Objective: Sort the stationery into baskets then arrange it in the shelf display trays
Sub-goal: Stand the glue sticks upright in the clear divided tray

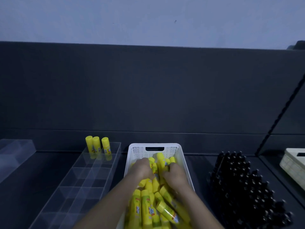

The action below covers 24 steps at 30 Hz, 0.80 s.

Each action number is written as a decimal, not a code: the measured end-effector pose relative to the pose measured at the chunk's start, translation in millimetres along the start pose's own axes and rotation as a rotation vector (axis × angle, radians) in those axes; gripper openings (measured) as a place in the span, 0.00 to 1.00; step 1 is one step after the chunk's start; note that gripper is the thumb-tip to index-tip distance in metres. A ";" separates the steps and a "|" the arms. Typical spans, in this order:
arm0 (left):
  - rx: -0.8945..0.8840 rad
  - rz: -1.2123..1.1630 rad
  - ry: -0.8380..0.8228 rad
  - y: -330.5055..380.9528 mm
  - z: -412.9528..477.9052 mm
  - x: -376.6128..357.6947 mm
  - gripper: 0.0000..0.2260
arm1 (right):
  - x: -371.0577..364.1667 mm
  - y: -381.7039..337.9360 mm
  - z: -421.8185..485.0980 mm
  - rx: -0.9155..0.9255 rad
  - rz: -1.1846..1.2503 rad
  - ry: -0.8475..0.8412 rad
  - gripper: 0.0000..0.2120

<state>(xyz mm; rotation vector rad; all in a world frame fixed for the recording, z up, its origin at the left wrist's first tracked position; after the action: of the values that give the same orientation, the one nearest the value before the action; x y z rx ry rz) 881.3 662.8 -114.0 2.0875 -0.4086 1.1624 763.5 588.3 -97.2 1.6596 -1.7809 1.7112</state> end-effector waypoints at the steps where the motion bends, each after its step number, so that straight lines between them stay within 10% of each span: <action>1: -0.006 -0.022 -0.001 0.0 0.1 0.5 0.09 | 0.5 1.9 1.3 -0.008 0.086 0.005 0.04; 12: -0.153 -0.920 0.158 -7.8 -27.9 37.3 0.10 | 4.2 -18.4 -14.1 0.110 0.843 -0.134 0.03; 24: -0.249 -1.060 0.394 -64.4 -90.3 116.6 0.15 | 9.9 -86.5 -30.8 0.363 0.755 -0.229 0.11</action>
<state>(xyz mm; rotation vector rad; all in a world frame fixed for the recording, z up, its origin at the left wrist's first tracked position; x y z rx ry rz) 926.4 779.1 -12.3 1.4333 0.6476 0.7553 808.8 630.4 -28.6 1.4289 -2.5635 2.3297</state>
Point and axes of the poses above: each hand's wrist, its own z-axis towards the middle knuckle, its own x-axis out of the back of the hand, y = z × x, the point moved 9 cm from there along z, towards the middle knuckle, and after that the axes turned 5 degrees about -x, right-handed, at the moved point
